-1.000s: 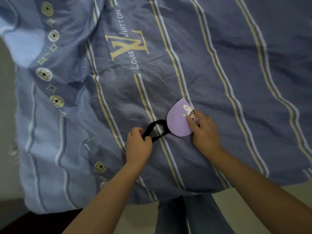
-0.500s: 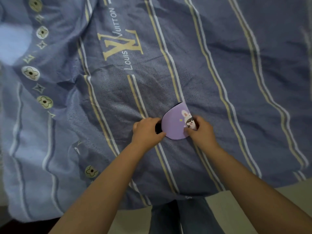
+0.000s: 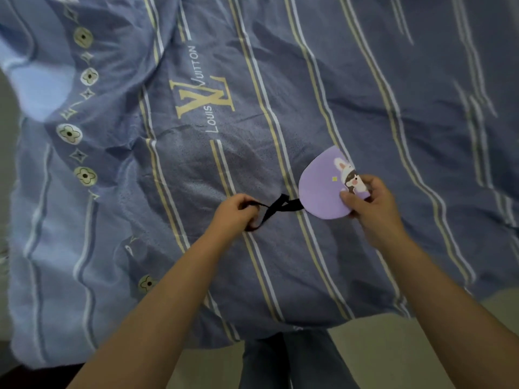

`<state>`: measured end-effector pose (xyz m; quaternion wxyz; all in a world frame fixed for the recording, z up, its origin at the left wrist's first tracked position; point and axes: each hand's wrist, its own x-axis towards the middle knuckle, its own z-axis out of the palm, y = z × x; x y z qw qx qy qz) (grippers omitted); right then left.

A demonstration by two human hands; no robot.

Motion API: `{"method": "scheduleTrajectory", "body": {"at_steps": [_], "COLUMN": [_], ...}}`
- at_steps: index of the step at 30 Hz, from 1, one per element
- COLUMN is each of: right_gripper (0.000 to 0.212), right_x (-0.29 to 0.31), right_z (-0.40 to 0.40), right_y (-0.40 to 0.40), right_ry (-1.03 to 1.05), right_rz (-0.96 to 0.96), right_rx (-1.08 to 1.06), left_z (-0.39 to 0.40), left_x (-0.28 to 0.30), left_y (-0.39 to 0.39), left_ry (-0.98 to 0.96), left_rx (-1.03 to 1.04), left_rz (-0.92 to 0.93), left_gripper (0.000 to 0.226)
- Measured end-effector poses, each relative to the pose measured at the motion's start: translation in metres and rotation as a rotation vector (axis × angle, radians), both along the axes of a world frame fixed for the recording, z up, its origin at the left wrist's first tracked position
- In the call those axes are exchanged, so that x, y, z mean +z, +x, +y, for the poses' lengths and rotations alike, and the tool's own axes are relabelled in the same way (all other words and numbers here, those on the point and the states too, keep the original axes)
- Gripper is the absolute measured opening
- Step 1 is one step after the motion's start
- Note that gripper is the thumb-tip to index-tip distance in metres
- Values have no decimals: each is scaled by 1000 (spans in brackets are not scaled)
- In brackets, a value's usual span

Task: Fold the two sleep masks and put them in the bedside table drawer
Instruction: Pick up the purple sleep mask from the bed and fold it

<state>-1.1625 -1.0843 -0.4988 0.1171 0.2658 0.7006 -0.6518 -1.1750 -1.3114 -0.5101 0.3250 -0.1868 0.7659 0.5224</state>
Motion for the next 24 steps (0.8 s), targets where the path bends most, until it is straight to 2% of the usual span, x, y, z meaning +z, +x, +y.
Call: {"method": "scheduleTrajectory", "body": {"at_steps": [4, 7, 9, 15, 18, 24], "right_gripper": [30, 26, 26, 26, 33, 25], "right_x": [1, 0, 1, 7, 10, 16], "right_z": [8, 8, 8, 12, 11, 9], "right_y": [-4, -9, -13, -20, -22, -25], "right_ry": [-35, -29, -64, -112, -100, -61], "right_rz": [20, 12, -3, -60, -80, -167], "right_rx": [14, 226, 365, 578, 678, 830], "left_z": [-4, -1, 3, 17, 24, 31], "left_x": [9, 14, 17, 21, 21, 21], "left_y": [-7, -18, -25, -26, -19, -16], "left_ry": [100, 109, 149, 365, 346, 236], "left_rx": [116, 103, 166, 344, 313, 158], "left_rz": [-31, -22, -32, -137, -144, -40], "left_gripper": [28, 28, 29, 21, 23, 21]}}
